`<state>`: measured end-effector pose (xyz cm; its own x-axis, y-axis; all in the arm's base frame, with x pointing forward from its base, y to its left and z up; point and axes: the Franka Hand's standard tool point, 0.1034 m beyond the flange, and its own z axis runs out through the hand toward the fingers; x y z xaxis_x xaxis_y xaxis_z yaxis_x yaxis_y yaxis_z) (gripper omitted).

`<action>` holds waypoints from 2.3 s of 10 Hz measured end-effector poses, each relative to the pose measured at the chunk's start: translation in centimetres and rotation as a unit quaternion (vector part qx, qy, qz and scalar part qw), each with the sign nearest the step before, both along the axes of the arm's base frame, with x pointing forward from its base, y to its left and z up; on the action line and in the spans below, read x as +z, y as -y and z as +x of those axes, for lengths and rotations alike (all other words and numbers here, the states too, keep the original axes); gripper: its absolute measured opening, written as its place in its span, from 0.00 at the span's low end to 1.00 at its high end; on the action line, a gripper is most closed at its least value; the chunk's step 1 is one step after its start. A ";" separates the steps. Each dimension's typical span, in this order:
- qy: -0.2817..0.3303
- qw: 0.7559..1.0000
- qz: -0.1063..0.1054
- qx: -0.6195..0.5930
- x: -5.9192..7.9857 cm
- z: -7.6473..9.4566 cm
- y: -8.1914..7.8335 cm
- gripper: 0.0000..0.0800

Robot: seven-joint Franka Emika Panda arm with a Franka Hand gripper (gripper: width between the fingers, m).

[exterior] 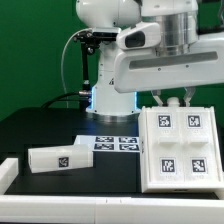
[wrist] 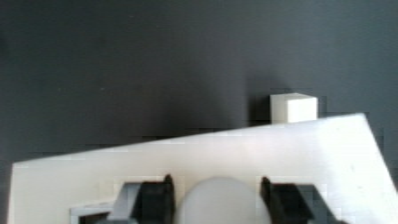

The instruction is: Assemble cabinet

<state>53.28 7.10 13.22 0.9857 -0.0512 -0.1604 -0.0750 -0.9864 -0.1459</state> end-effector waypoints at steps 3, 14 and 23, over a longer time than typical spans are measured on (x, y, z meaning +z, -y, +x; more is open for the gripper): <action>-0.012 1.000 0.004 0.002 0.1 0.9 -0.2 0.28; -0.024 1.000 0.012 0.003 0.6 4.0 0.0 0.28; -0.021 1.000 0.016 0.011 0.6 5.2 0.2 0.28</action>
Offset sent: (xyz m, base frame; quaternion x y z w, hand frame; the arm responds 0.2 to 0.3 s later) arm 0.0000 0.0000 0.0000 0.0000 0.0000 0.0000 1.0000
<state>58.48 6.88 13.79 0.9789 -0.0232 -0.2029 -0.0594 -0.9829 -0.1744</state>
